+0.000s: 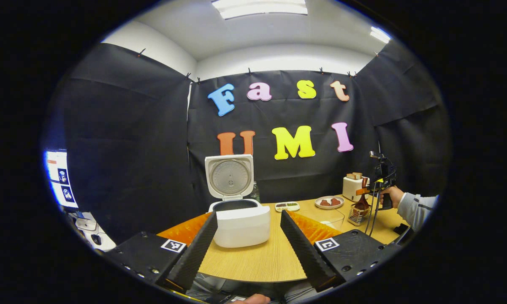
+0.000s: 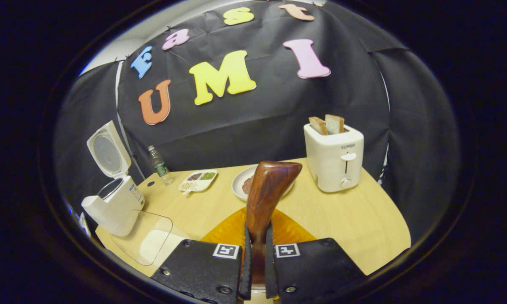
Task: Close the left gripper, press the button to open the rice cooker; take a wooden spoon from the chopstick holder with the right hand, scoop a spoonful of rice and pour it into the rice cooker, then put the wooden spoon back into the chopstick holder.
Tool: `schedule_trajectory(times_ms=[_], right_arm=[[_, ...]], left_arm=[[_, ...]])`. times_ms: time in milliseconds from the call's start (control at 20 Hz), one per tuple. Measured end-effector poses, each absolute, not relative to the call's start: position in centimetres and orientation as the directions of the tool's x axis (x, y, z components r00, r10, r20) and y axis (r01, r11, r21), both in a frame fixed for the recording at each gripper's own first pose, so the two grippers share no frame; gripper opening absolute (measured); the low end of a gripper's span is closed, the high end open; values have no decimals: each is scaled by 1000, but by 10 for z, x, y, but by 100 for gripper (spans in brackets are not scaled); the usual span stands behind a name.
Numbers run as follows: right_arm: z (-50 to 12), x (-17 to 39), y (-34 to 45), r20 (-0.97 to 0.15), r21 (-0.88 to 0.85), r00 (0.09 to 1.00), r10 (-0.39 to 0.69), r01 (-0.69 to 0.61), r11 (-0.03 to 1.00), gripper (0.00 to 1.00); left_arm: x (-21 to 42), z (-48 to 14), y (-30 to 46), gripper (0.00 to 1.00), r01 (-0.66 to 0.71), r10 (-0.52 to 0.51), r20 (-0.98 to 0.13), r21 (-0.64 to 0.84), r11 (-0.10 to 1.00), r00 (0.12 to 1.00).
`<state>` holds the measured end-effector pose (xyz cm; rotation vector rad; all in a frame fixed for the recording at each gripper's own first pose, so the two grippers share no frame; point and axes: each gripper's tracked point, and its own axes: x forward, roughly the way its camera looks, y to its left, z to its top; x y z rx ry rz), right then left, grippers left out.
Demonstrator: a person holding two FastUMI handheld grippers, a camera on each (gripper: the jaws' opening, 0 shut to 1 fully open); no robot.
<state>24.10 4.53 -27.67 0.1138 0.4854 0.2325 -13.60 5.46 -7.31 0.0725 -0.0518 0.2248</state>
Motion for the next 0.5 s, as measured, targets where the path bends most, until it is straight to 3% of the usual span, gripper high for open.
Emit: schedule_trajectory(times_ms=[300, 500], right_arm=[[-221, 213, 60, -370, 85, 906, 208, -190, 978, 18], [-191, 194, 98, -320, 53, 914, 251, -247, 968, 14]], left_arm=[[-144, -76, 53, 95, -210, 209, 50, 11, 978, 977], [-145, -80, 37, 96, -156, 156, 65, -5, 988, 986]])
